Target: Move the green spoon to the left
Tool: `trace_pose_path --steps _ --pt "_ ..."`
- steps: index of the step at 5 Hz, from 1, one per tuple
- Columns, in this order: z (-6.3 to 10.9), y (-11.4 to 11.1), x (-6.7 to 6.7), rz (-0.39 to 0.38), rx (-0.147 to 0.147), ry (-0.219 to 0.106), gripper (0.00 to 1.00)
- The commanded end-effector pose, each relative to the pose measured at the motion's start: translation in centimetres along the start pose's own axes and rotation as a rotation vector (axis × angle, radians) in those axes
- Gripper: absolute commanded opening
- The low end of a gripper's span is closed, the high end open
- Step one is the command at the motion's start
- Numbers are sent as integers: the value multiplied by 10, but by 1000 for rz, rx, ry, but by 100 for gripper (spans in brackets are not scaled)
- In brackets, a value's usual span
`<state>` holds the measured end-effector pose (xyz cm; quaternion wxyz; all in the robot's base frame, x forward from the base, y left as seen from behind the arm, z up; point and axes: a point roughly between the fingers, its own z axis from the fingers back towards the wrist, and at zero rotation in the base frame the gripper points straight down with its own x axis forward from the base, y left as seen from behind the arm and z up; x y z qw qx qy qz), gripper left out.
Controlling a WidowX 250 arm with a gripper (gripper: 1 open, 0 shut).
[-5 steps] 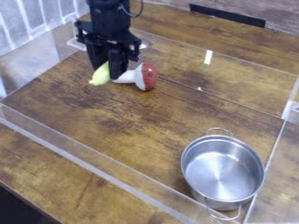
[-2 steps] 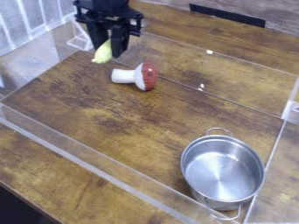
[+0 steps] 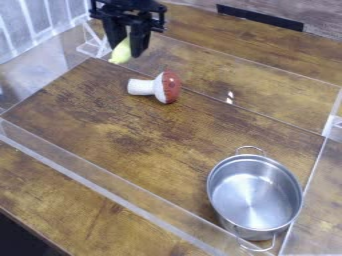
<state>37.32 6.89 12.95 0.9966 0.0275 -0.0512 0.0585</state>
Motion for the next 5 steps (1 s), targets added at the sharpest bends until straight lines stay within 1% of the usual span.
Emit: trace_pose_path --steps 1,2,3,5 --pt "4 15 0 5 2 -37 0" --pt "4 21 0 -26 -3 -30 0" --pt "8 28 0 -57 -10 -27 0" --pt "-8 4 -12 -61 -34 -20 0"
